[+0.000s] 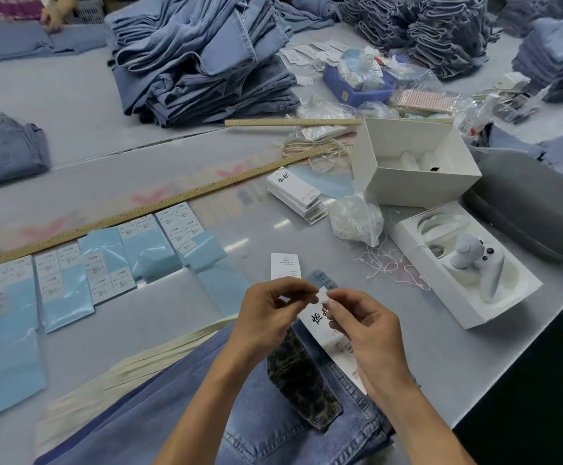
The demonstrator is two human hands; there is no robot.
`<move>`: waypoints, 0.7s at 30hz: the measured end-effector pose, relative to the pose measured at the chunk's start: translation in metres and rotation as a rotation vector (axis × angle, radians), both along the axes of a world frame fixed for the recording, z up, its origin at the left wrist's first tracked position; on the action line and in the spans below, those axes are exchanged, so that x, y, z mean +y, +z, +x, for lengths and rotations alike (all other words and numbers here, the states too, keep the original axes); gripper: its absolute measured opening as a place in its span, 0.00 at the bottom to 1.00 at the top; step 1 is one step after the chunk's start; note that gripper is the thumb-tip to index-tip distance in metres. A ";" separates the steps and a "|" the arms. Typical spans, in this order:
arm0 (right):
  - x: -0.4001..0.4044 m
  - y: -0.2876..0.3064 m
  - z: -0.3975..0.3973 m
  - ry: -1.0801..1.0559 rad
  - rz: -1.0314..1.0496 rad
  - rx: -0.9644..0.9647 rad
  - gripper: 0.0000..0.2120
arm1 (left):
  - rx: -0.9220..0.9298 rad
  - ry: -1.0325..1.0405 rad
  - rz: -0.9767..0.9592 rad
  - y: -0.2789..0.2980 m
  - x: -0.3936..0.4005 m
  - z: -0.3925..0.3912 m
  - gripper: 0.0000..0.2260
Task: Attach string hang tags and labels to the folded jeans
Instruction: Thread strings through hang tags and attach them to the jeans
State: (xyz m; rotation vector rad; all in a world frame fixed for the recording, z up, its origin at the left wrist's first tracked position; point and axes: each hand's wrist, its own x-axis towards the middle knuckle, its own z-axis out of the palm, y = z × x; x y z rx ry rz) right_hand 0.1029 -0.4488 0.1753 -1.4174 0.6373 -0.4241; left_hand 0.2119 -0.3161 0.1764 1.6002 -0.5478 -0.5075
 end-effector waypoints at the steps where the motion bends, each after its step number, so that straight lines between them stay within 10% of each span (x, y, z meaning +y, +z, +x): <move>1: 0.000 0.002 0.000 -0.001 0.019 -0.012 0.09 | -0.027 -0.019 0.016 -0.001 0.000 -0.001 0.14; 21: 0.008 0.003 -0.001 0.039 -0.088 0.026 0.10 | -0.332 -0.073 0.104 -0.012 -0.002 -0.007 0.15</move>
